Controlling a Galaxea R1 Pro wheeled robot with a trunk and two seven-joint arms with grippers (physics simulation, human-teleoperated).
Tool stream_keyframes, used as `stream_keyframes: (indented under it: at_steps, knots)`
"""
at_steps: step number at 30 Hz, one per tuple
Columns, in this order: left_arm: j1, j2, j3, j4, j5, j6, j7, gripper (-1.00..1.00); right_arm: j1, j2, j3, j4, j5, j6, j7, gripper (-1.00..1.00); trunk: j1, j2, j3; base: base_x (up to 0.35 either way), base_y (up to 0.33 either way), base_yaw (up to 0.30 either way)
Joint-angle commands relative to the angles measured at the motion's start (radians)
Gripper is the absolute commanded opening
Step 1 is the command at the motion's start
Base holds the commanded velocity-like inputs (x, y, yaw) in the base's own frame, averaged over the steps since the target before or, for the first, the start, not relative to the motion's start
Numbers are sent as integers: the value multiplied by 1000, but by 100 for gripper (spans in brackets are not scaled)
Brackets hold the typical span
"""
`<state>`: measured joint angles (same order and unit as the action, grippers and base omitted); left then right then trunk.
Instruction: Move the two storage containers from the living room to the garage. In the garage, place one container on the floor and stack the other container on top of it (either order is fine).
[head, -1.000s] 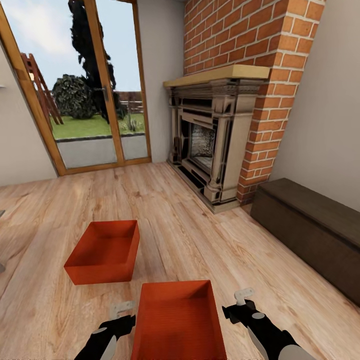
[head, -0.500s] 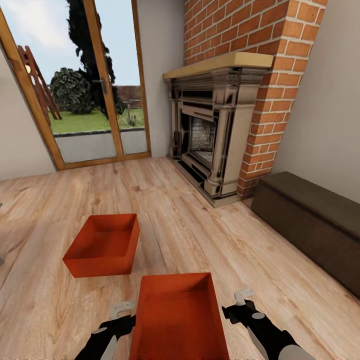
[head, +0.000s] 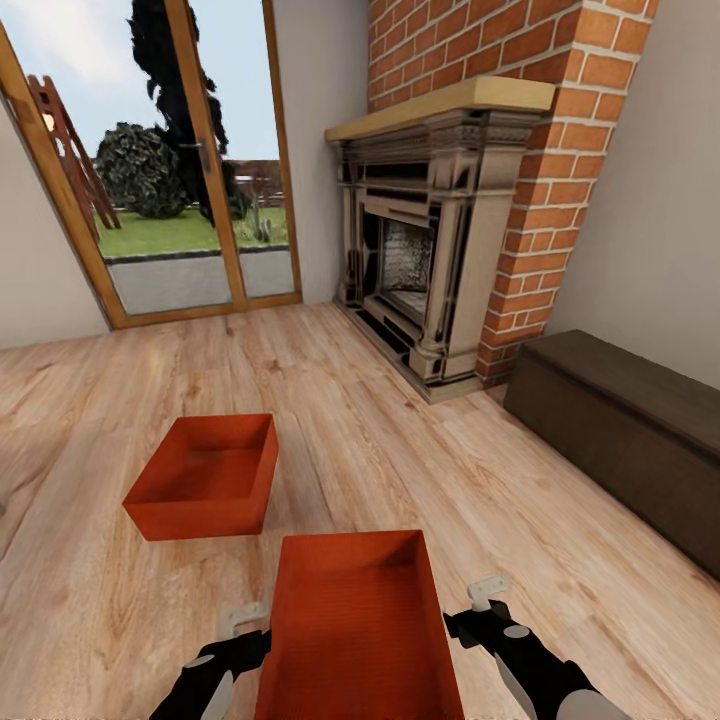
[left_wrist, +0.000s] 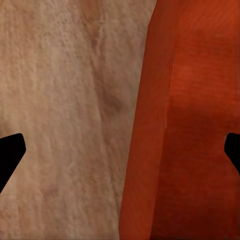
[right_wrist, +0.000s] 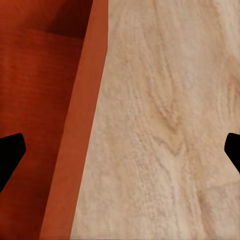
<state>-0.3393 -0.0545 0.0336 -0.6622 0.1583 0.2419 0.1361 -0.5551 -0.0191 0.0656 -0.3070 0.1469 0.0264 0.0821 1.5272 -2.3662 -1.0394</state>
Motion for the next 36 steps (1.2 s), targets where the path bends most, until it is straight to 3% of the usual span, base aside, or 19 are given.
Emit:
stream_keyframes:
  at_steps: [1, 7, 13, 16, 36]
  knots:
    - [0, -1, 2, -2, 10, 5, 4, 100, 0, -1, 6, -1, 6, 3, 1, 100, 0, -1, -2, 0, 0, 12]
    - [0, 1, 2, -2, 11, 5, 4, 100, 0, -1, 6, -1, 7, 3, 4, 100, 0, -1, -5, 0, 0, 3]
    - [2, -31, 3, -1, 7, -6, 7, 100, 0, 21, 10, -1, 8, 2, 6, 100, 0, -1, -5, 0, 0, 0]
    - [1, -26, 2, -5, 7, -23, 12, 100, 0, 15, 8, -5, 11, -4, 13, 100, 0, -1, -5, 0, 0, 0]
    - [-6, -20, 0, -57, 7, 69, 14, 100, -2, 30, 7, -106, 7, 94, 11, 100, 0, -1, -5, 0, 0, 0]
